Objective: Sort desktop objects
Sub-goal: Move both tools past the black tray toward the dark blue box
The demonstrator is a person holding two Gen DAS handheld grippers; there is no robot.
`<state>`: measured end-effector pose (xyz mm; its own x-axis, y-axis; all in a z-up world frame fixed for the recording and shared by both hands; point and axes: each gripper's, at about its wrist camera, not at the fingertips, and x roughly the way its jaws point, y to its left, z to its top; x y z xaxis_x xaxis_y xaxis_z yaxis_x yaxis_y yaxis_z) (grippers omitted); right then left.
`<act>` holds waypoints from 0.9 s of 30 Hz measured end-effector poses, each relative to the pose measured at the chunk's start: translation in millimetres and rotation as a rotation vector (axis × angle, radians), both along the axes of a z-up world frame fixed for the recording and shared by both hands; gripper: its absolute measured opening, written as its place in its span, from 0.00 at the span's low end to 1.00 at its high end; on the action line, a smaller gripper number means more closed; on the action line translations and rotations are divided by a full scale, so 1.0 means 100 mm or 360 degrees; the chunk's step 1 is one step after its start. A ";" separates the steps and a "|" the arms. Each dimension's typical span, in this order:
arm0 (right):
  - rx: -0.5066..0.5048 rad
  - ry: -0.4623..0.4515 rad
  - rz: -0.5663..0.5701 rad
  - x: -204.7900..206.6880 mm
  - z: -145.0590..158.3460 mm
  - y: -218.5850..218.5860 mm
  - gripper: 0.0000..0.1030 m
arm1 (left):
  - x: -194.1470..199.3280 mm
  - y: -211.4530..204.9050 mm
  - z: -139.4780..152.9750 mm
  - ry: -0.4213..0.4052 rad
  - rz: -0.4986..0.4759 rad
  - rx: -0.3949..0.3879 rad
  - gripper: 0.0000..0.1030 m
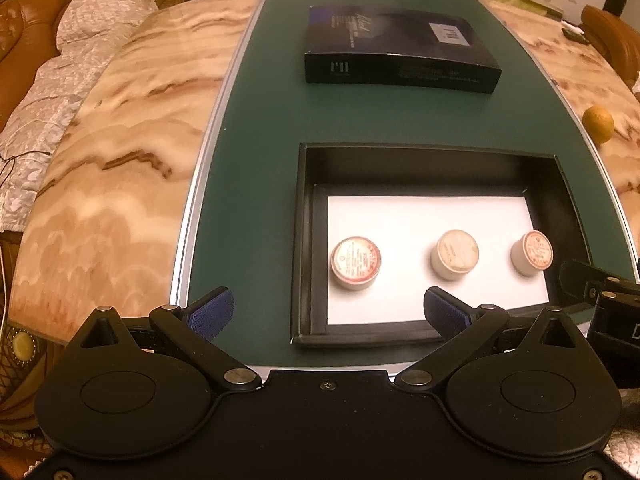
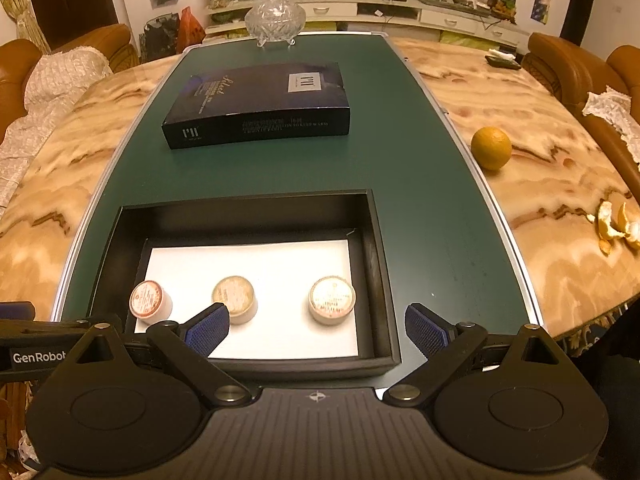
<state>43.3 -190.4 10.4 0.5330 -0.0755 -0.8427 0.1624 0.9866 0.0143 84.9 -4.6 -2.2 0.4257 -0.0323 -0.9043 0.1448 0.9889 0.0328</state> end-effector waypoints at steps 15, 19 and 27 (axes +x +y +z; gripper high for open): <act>0.0005 0.0034 0.0000 0.22 -0.08 -0.02 0.97 | 0.20 -0.09 -0.07 0.0026 -0.0040 0.0007 1.00; 0.0010 0.0038 0.0000 0.24 -0.08 -0.03 0.98 | 0.21 -0.10 -0.09 0.0043 -0.0040 0.0004 1.00; 0.0007 0.0042 0.0026 0.28 -0.08 -0.02 1.00 | 0.22 -0.09 -0.10 0.0056 -0.0036 0.0008 1.00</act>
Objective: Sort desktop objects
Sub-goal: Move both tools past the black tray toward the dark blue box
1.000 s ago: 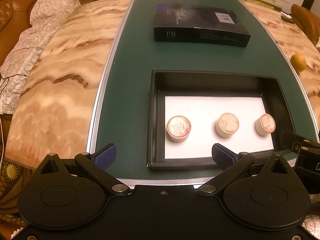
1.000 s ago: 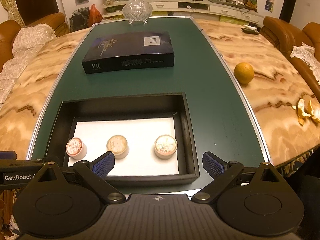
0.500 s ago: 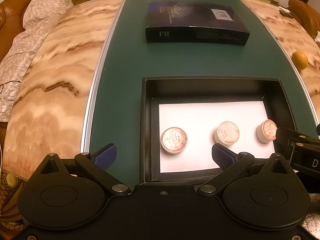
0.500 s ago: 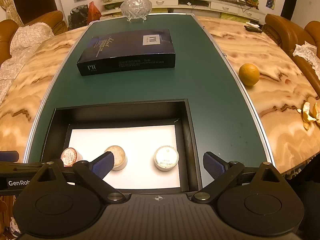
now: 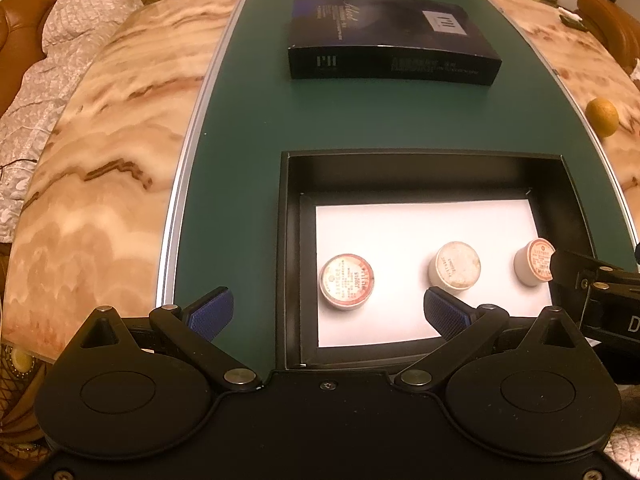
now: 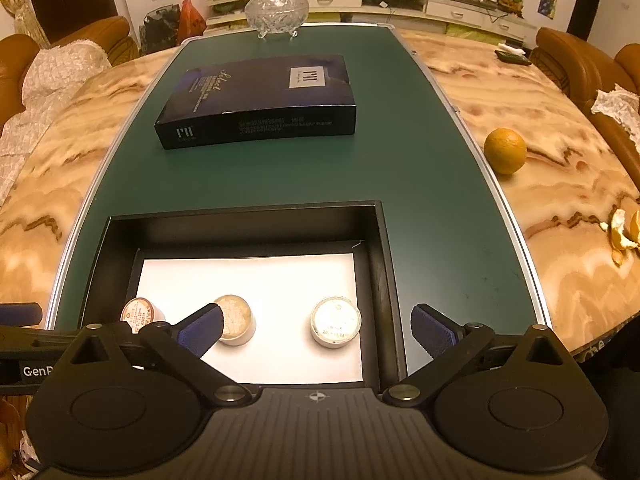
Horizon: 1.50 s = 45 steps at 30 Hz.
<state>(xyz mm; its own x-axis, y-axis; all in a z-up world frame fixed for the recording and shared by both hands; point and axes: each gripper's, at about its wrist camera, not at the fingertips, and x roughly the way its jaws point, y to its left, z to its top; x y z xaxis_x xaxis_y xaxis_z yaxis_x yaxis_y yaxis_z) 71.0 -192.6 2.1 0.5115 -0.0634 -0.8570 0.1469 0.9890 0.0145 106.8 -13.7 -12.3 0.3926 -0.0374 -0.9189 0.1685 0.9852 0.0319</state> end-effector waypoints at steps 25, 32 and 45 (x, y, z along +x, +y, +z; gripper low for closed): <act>-0.0041 0.0000 -0.0021 0.01 0.00 -0.02 1.00 | -0.03 -0.02 0.06 -0.0077 0.0020 0.0065 1.00; -0.0082 -0.0008 -0.0001 0.05 0.01 -0.01 1.00 | 0.05 -0.01 0.06 -0.0051 0.0019 0.0071 1.00; -0.0104 -0.0032 0.0058 0.24 0.01 -0.05 1.00 | 0.24 0.00 0.09 -0.0062 0.0024 0.0048 1.00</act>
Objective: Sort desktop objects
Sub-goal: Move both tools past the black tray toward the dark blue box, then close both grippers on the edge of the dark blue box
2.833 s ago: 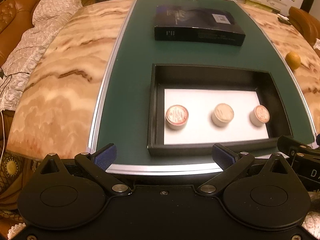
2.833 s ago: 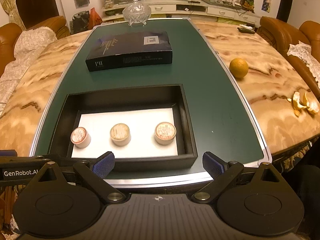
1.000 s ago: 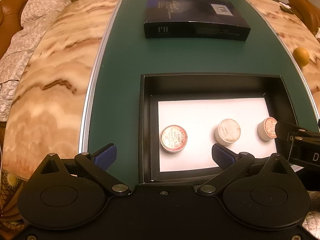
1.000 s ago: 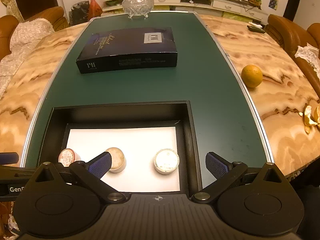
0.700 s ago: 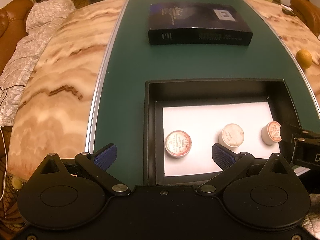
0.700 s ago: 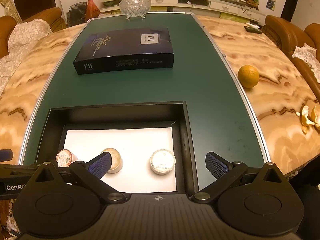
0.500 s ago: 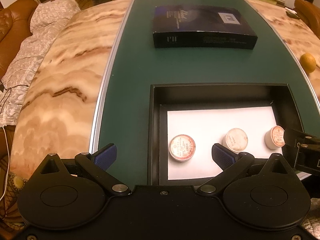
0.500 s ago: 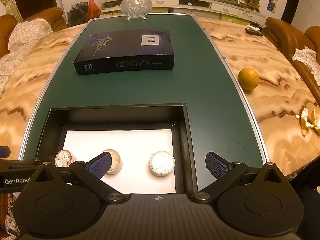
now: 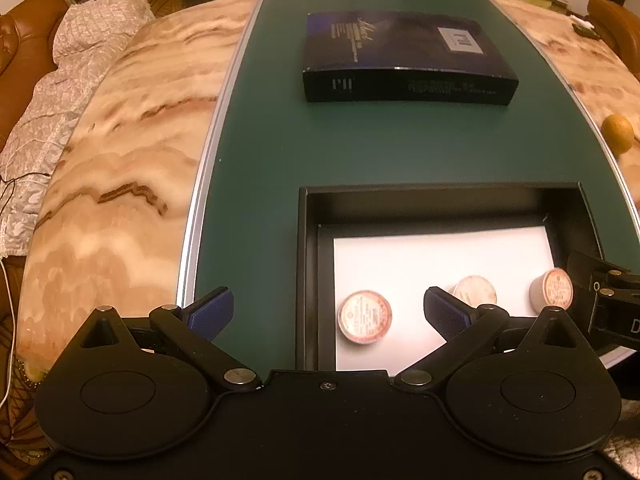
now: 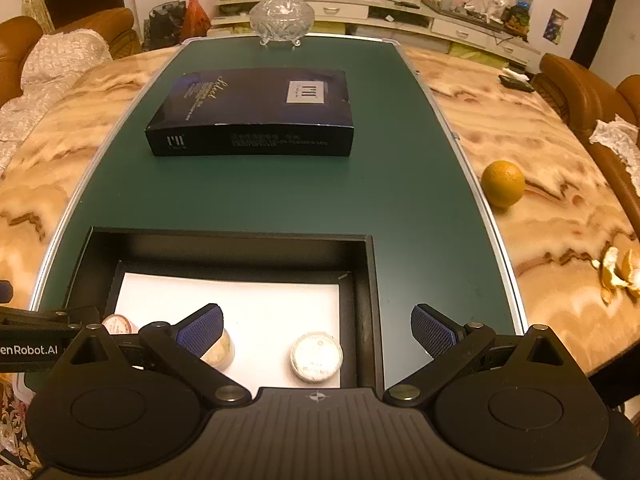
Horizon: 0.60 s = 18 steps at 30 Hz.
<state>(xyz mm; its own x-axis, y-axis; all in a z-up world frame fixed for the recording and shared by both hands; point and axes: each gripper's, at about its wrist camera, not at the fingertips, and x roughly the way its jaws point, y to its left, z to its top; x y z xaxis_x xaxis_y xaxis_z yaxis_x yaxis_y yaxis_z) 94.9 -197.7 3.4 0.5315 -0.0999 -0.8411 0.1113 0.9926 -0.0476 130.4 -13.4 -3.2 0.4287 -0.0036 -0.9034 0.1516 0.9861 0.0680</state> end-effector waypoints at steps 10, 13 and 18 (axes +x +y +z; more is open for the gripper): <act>0.0037 -0.0056 -0.0002 0.21 0.02 -0.14 1.00 | 0.22 -0.02 0.02 -0.0028 0.0014 0.0029 1.00; 0.0061 -0.0048 0.0002 0.28 0.01 -0.18 1.00 | 0.28 -0.02 -0.01 -0.0024 0.0018 0.0035 1.00; 0.0066 -0.0041 0.0026 0.40 -0.02 -0.22 1.00 | 0.39 -0.04 -0.04 -0.0019 0.0016 0.0040 1.00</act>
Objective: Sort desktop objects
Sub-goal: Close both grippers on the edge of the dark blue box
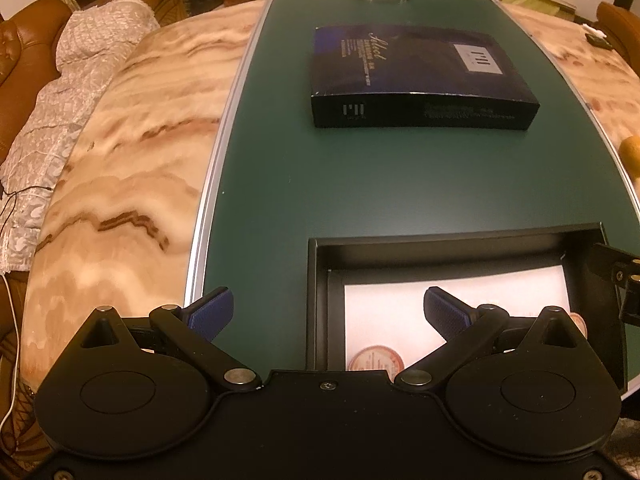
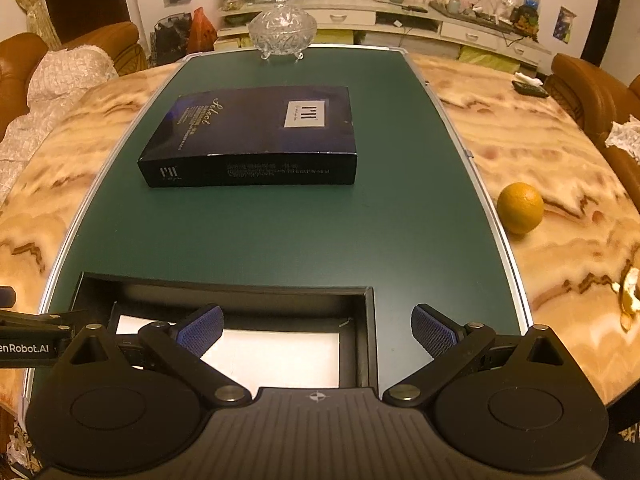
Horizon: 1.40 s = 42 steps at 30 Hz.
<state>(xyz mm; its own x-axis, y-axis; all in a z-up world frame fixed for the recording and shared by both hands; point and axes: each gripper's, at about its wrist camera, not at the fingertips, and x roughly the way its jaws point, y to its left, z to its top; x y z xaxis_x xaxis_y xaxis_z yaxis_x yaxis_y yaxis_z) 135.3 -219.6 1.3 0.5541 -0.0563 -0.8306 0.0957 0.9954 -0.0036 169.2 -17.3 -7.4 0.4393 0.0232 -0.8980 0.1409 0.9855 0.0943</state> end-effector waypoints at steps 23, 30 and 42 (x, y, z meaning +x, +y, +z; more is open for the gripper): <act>-0.0115 -0.0052 0.0184 0.75 -0.02 -0.06 1.00 | 0.86 -0.08 -0.11 0.0014 -0.0012 -0.0002 1.00; 0.0105 -0.0053 0.0170 1.16 -0.09 -0.35 1.00 | 1.34 -0.04 -0.23 0.0014 0.0014 0.0014 1.00; 0.0377 -0.0021 0.0118 1.91 -0.39 -0.86 1.00 | 2.10 0.03 -0.45 0.0007 0.0020 -0.0132 1.00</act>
<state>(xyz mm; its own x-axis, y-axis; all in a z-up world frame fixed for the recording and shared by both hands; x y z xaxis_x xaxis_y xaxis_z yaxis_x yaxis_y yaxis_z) 326.1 -305.5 -37.6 0.5606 0.1800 -0.8083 0.0211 0.9727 0.2313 379.6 -14.0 -52.6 0.4357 -0.0457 -0.8989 0.1288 0.9916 0.0120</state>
